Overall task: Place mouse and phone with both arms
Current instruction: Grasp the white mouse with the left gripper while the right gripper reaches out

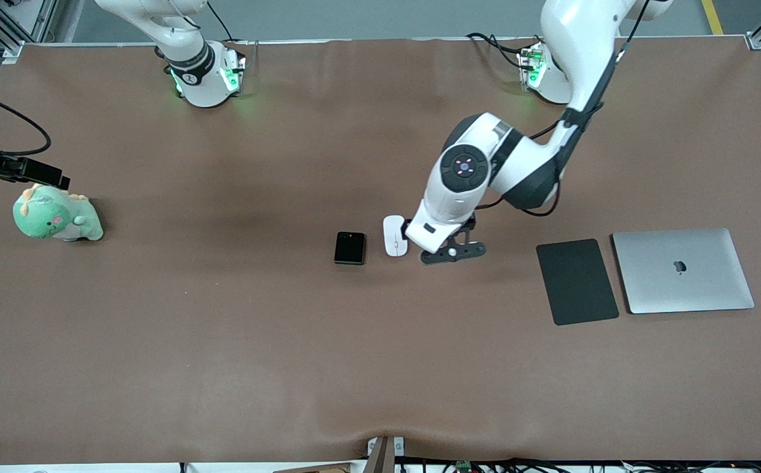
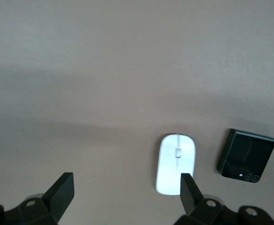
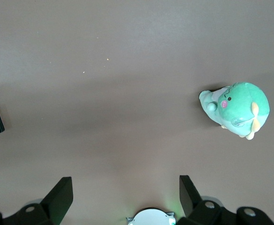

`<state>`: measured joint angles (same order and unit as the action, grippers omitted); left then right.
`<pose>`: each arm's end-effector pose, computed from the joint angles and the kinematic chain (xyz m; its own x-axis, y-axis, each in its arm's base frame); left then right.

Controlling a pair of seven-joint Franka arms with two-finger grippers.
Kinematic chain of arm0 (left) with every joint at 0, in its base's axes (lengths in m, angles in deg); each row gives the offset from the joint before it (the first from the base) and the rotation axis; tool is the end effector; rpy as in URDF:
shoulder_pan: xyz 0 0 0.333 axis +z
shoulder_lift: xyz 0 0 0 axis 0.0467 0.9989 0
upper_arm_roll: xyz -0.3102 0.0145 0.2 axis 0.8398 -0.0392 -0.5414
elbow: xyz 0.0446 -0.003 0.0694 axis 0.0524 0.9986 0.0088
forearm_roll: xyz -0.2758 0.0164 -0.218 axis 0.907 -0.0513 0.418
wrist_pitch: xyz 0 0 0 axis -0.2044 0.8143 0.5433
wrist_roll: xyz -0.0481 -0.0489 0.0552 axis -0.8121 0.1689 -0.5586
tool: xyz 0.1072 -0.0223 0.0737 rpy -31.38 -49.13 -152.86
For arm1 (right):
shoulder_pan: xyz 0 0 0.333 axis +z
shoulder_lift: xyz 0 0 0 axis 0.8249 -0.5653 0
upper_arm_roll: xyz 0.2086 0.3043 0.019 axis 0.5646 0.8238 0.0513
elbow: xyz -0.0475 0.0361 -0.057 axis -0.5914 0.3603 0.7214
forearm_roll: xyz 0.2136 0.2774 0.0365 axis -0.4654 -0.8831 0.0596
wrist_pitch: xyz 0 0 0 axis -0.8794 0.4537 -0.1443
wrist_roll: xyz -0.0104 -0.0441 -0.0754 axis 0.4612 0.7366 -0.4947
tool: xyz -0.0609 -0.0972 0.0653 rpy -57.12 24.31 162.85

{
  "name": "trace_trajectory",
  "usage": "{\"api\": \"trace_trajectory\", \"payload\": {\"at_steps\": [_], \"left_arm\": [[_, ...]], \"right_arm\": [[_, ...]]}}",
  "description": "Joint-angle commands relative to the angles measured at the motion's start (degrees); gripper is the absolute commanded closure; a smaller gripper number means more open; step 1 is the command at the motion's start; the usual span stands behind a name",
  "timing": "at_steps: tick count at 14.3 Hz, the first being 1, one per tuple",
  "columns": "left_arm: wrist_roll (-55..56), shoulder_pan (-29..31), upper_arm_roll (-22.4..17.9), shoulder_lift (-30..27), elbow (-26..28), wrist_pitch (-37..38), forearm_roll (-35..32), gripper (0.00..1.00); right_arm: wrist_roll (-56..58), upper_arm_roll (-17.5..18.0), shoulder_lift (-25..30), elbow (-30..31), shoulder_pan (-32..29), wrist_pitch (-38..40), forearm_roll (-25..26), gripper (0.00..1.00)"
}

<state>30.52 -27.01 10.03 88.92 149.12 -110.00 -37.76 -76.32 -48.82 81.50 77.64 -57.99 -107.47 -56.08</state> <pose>0.5327 -0.4226 0.3556 0.9894 0.1295 -0.0656 0.1321 -0.9905 0.0378 0.5217 -0.0405 0.6141 0.9652 -0.1689 -0.1997 -0.1732 -0.9849 -0.0042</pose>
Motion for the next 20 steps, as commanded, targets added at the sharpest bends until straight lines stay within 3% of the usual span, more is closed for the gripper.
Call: {"api": "trace_trajectory", "payload": {"at_steps": [1,8,17,20], "left_arm": [[1.4,-2.2,-0.4,3.1,-0.7,-4.2,0.0,0.00],[8.0,-6.2,-0.6,10.5,-1.2,-12.6,-3.5,0.00],[10.0,-8.5,-1.0,13.1,-1.2,-12.8,-3.6,0.18],[10.0,-8.5,-1.0,13.4,-1.2,-12.8,-3.5,0.33]], "right_arm": [[0.3,0.5,-1.0,-0.8,-1.1,0.8,-0.7,0.00],[0.5,0.6,-1.8,0.7,-3.0,0.4,-0.9,0.00],[0.5,0.6,-5.0,1.2,-2.8,-2.5,-2.0,0.00],[0.6,0.6,-6.9,1.2,-2.3,-4.0,-4.0,0.00]]}}
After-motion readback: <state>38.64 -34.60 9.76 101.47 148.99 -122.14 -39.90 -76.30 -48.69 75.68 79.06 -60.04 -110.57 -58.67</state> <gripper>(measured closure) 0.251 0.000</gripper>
